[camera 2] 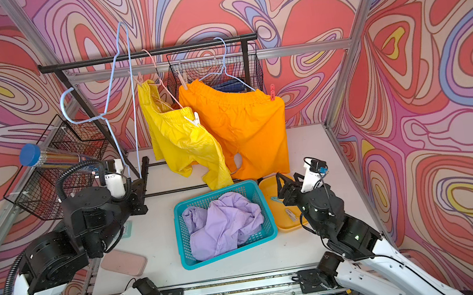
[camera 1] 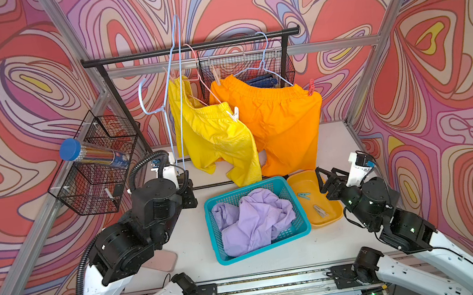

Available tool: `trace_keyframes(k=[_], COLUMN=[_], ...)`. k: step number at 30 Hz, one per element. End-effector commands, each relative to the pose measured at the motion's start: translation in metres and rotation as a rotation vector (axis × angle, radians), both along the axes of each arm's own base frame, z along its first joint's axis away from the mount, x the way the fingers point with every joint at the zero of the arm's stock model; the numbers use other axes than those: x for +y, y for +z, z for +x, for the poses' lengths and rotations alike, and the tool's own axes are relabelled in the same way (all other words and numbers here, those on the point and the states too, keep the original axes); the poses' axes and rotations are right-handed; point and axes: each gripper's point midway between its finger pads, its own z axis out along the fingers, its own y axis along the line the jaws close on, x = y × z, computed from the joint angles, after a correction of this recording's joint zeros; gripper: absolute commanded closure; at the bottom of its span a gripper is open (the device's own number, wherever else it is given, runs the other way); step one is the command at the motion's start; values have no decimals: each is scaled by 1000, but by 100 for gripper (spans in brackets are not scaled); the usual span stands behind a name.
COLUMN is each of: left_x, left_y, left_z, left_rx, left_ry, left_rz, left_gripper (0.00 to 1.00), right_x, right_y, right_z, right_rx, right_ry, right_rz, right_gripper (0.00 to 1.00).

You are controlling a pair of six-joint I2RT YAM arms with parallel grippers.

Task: Remove the clothespins securing shorts to the hanger
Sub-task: Place the hanger at the clothesline.

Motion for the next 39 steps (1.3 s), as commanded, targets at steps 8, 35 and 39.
trace_keyframes(k=[8,35,39], left_x=[37,71,70], left_y=[-68,-19,-12], left_z=[5,120,136], left_rx=[233,253,265], left_ry=[179,212,178], left_rz=[-26,-204,-206], left_gripper=[100,100,100], right_x=[1,6,10], right_y=[0,-13,-13], right_z=[-2,2,6], right_rx=[-6,11,8], right_ry=[14,23,27], right_rz=[6,-34,-53], right_gripper=[31,31,31])
